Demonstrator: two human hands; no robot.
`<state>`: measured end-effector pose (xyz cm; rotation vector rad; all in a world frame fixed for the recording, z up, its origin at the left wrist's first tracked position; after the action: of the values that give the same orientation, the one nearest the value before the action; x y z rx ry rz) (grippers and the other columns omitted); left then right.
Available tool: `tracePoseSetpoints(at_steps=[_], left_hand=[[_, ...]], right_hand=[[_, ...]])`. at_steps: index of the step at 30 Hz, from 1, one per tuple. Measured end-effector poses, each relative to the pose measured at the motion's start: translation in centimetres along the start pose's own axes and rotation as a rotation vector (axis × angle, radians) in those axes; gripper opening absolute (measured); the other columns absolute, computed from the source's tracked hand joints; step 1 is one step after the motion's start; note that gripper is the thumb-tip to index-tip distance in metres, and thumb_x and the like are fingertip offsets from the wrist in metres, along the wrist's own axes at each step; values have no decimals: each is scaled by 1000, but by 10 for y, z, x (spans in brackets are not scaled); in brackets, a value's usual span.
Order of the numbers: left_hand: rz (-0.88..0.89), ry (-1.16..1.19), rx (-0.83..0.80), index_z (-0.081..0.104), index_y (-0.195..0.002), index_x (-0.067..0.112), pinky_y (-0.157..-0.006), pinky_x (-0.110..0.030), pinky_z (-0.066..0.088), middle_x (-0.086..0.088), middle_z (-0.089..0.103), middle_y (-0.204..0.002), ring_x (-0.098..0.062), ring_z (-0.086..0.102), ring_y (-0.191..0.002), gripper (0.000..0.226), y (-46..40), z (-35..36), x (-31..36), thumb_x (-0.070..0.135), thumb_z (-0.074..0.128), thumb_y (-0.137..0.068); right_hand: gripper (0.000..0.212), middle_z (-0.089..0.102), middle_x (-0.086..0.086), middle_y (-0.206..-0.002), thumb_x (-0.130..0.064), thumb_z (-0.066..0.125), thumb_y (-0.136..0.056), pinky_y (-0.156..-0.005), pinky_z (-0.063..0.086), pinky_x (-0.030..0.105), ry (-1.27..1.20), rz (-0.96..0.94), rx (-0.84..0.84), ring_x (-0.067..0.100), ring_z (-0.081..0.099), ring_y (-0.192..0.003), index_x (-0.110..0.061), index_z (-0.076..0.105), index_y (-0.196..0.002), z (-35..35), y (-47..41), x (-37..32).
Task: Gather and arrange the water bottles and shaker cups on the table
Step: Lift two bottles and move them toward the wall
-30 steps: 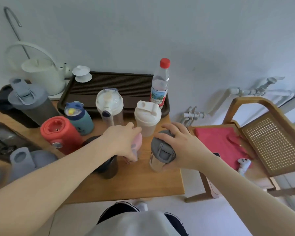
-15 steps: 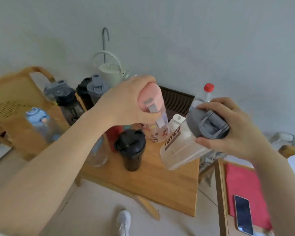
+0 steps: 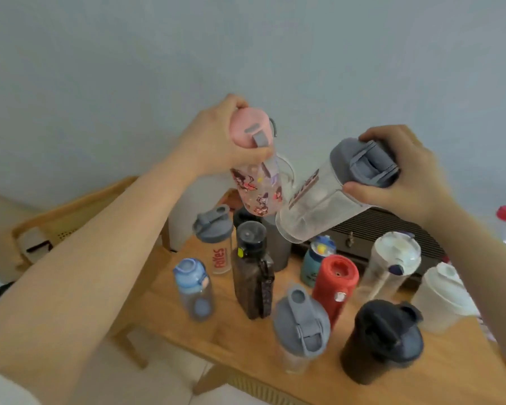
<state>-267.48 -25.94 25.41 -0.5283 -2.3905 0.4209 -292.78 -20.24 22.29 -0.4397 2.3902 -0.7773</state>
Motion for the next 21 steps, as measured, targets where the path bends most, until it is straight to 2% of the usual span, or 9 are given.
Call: tracePoseSetpoints(at_steps=[2, 6, 11, 14, 16, 19, 21], left_hand=[[12, -5, 42, 41, -121, 16, -75, -27, 35, 3, 48, -108, -17, 47, -91, 73, -14, -13, -37, 42, 77, -63], [4, 27, 123, 41, -122, 13, -79, -29, 39, -6, 50, -121, -21, 49, -102, 72, -40, -26, -95, 37, 77, -65], [45, -56, 36, 38, -125, 12, -85, -34, 40, -11, 43, -126, -27, 47, -109, 75, -84, -20, -154, 34, 77, -64], [63, -160, -82, 38, -126, 11, -90, -40, 41, -13, 41, -127, -33, 45, -112, 77, -106, 3, -192, 31, 77, -62], [40, -180, -230, 34, -130, 12, -89, -36, 38, -12, 39, -131, -33, 42, -115, 79, -112, 24, -220, 27, 76, -64], [58, -228, -449, 28, -136, 14, -83, -31, 33, -9, 35, -139, -30, 38, -120, 84, -114, 55, -258, 24, 73, -67], [66, -246, -547, 24, -138, 14, -86, -34, 36, -8, 33, -141, -31, 35, -122, 87, -117, 75, -280, 24, 72, -67]], right_hand=[[75, 49, -1, -108, -55, 64, -55, -76, 32, -5, -8, 40, 64, -2, 43, -89, -10, 53, -114, 29, -17, -10], [75, 46, -6, -109, -58, 63, -55, -71, 34, -2, -2, 150, 123, 1, 44, -91, -15, 51, -115, 76, -54, -26], [67, 44, -4, -109, -44, 76, -62, -68, 31, 6, -3, 268, 132, 10, 43, -94, -14, 49, -116, 124, -110, -22], [63, 43, -3, -108, -38, 78, -67, -74, 39, 21, 15, 271, 106, 13, 45, -92, -11, 46, -114, 159, -139, -6], [65, 42, -3, -107, -40, 78, -66, -78, 40, 31, 25, 291, 36, 14, 44, -92, -10, 44, -112, 187, -157, 6], [68, 40, -2, -105, -44, 78, -64, -77, 43, 37, 76, 296, -116, 18, 46, -90, -9, 41, -111, 233, -180, 21], [71, 40, 2, -105, -47, 77, -64, -73, 45, 38, 157, 279, -272, 22, 49, -88, -8, 41, -112, 265, -188, 28]])
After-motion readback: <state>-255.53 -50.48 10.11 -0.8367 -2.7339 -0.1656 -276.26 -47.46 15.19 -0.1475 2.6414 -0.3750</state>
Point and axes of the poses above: each hand's wrist, its own y-axis away from the middle knuckle, its own z-axis out of the palm, x = y × z, the point moved 2 cm from there along -y, towards the middle knuckle
